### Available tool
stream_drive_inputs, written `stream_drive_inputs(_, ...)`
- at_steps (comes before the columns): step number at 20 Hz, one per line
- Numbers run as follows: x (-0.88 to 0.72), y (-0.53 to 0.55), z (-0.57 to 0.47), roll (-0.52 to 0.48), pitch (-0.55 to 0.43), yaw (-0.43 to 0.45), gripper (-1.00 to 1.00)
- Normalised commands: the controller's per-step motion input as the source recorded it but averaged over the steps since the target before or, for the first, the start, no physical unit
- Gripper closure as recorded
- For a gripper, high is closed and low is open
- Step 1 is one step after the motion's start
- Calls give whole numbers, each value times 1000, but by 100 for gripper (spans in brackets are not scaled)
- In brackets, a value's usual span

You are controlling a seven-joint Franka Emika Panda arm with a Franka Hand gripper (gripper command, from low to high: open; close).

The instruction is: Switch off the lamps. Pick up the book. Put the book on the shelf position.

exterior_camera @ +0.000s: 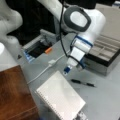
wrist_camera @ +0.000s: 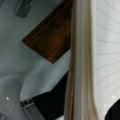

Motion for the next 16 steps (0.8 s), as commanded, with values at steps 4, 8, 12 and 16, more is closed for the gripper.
stream_drive_inputs(4,296,56,45,-446,227,-30,-100)
stream_drive_inputs(8,279,-19,-46,-492,134,-20,-100)
stream_drive_inputs(12,275,-16,-120,-434,83,-31,-100)
stream_drive_inputs(16,259,42,-138,-380,41,-54,-100)
